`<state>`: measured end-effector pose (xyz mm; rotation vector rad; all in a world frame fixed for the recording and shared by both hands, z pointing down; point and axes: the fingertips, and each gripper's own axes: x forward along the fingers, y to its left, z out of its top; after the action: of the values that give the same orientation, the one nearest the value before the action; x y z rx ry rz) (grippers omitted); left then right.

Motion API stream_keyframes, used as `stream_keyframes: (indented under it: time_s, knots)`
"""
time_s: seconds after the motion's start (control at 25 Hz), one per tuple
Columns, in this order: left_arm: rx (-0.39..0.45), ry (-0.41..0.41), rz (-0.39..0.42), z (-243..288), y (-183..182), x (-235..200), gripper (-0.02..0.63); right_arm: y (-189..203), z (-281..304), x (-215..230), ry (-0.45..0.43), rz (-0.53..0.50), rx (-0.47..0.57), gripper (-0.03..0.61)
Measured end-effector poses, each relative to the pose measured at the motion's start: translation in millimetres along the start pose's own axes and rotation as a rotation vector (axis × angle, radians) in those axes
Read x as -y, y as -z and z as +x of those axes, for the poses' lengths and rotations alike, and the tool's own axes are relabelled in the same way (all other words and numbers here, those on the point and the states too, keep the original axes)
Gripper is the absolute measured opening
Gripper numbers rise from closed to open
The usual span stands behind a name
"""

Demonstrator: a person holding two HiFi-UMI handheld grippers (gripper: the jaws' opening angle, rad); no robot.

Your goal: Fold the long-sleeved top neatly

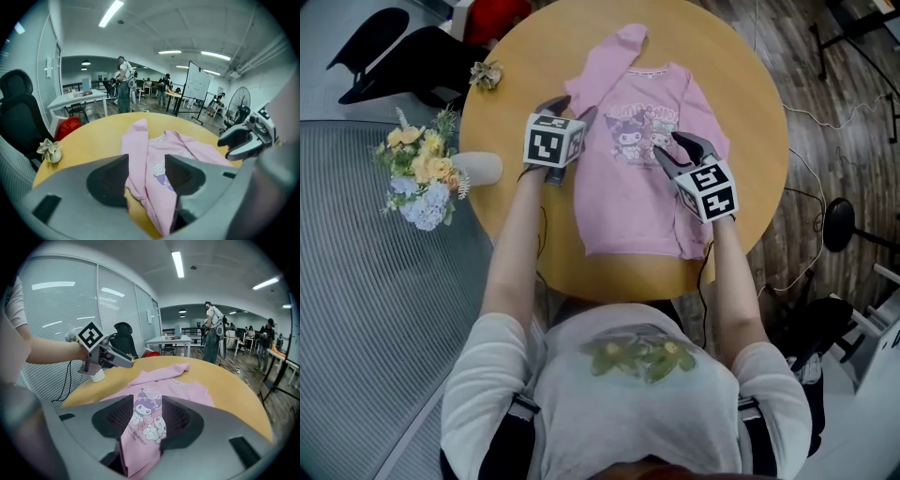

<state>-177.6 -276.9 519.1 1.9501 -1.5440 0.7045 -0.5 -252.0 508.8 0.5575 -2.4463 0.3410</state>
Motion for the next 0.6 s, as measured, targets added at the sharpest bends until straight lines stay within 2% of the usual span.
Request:
stream_keyframes:
  time_s: [0.2, 0.36, 0.48, 0.52, 0.6]
  knots:
    - [-0.052, 0.059, -0.113, 50, -1, -29, 0.222, -7, 17, 12, 0.041, 0.02, -0.025, 0.198]
    - [-0.155, 0.07, -0.183, 88, 26, -42, 0.222, 5, 28, 15, 0.056, 0.051, -0.069, 0.198]
    - [-0.181, 0.062, -0.208, 102, 42, -49, 0.214, 16, 35, 15, 0.057, 0.065, -0.107, 0.198]
    - [-0.171, 0.056, -0.202, 103, 42, -51, 0.185, 18, 37, 15, 0.056, 0.07, -0.116, 0.198]
    - [-0.11, 0.045, -0.17, 96, 34, -55, 0.023, 22, 41, 16, 0.054, 0.087, -0.124, 0.198]
